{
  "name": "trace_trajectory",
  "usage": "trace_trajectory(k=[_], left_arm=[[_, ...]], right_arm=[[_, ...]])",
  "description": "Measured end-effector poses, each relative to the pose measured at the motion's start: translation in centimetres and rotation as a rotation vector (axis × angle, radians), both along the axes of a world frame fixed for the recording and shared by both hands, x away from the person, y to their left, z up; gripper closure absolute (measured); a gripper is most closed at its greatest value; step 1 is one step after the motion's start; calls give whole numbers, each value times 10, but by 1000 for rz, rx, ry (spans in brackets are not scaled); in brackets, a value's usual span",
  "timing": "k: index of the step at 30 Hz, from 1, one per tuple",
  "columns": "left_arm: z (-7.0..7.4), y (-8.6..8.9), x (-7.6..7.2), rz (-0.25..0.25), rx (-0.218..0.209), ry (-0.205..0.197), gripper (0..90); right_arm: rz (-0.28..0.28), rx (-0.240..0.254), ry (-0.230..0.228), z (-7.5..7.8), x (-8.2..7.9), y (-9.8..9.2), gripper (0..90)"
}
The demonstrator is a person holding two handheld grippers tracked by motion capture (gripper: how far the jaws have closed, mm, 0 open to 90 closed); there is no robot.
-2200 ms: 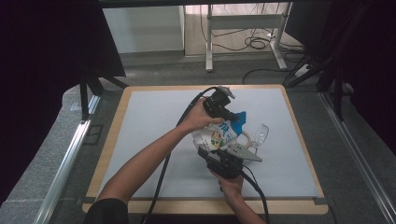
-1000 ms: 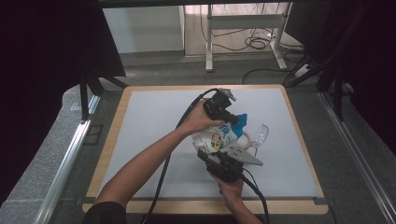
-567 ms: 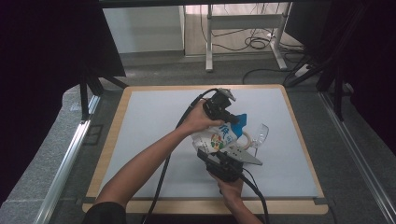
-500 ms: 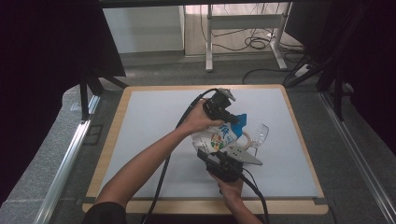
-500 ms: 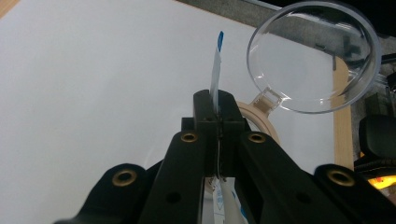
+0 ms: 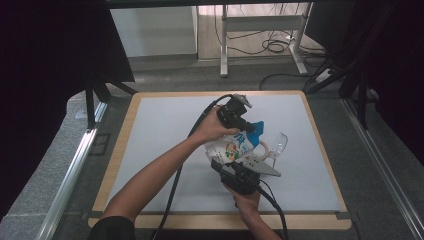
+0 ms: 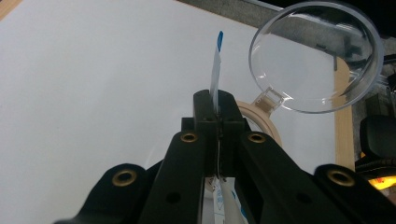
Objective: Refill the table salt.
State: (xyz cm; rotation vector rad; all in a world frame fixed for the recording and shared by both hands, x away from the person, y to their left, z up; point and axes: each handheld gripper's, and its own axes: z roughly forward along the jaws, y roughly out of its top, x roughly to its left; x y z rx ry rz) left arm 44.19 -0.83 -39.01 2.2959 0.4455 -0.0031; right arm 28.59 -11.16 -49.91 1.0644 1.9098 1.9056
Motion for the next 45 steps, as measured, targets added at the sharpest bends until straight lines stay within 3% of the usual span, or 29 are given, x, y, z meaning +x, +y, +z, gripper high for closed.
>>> trace_trajectory(k=[45], left_arm=[[-1,0,5,-1,8,7,900]], right_arm=[[2,19,-1,2,3,-2,593]])
